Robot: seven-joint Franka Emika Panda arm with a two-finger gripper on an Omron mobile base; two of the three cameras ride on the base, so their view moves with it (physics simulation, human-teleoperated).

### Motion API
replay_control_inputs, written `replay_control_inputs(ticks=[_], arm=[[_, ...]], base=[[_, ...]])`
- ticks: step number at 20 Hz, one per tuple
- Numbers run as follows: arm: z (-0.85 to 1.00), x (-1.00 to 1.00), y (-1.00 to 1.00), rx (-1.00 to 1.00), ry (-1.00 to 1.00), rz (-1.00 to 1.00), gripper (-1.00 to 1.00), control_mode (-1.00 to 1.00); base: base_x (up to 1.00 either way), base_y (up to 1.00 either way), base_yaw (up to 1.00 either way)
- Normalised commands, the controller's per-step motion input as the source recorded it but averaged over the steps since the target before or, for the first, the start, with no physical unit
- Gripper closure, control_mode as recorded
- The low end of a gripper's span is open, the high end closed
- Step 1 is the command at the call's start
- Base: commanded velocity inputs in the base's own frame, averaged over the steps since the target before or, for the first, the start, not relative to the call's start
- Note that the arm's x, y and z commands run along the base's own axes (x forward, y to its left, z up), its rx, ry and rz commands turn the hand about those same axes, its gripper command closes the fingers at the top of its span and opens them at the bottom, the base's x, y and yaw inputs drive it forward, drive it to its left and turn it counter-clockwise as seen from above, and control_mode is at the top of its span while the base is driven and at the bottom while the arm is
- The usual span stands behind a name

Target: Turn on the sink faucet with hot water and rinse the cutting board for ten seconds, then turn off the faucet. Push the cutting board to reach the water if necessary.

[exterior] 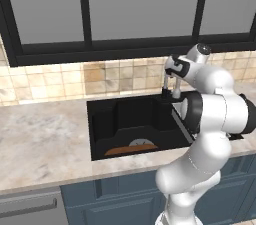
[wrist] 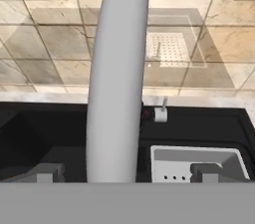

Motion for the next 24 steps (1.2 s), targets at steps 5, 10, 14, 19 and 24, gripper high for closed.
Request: replay_control_inputs(ticks=[5, 10, 14, 19, 24], arm=[[-0.02, 0.09, 0.28, 0.0, 0.0, 0.0, -1.0, -1.0], [-0.02, 0.15, 0.29, 0.0, 0.0, 0.0, -1.0, -1.0], [0.0, 0.16, 0.31, 0.0, 0.0, 0.0, -1.0, -1.0], [0.0, 0.17, 0.34, 0.0, 0.0, 0.0, -1.0, -1.0], [0.0, 0.17, 0.34, 0.0, 0.0, 0.0, -1.0, -1.0]], base=[[0.0, 0.0, 0.0], [0.0, 0.0, 0.0], [0.0, 0.0, 0.0], [0.0, 0.0, 0.0], [0.0, 0.0, 0.0]])
